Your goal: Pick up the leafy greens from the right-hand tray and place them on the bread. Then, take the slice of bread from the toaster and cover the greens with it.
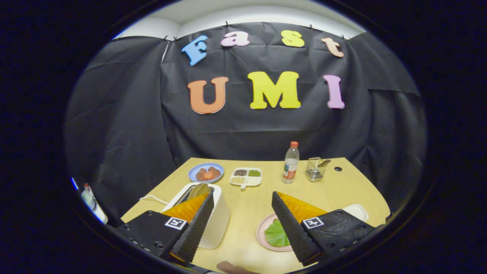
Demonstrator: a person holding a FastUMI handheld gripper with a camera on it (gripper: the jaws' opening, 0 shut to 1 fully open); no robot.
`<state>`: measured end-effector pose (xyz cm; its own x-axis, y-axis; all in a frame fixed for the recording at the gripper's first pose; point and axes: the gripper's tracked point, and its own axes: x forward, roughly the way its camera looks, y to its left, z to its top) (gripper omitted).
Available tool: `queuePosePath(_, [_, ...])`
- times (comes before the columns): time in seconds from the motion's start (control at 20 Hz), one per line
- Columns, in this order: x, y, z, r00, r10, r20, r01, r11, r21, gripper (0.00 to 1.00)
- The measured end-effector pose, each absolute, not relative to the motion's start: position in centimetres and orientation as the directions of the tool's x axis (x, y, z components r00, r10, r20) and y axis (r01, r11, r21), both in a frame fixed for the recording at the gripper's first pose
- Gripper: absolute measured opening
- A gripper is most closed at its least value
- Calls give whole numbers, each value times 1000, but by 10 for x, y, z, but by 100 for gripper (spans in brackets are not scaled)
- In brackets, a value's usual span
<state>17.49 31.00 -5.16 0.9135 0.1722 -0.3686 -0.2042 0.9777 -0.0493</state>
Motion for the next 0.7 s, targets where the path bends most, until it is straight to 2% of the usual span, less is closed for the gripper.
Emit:
queuePosePath(0.55, [221, 404, -110, 854, 220, -472, -288, 955, -74, 94])
queuePosePath(0.7, [232, 410, -124, 847, 187, -498, -267, 959, -94, 86])
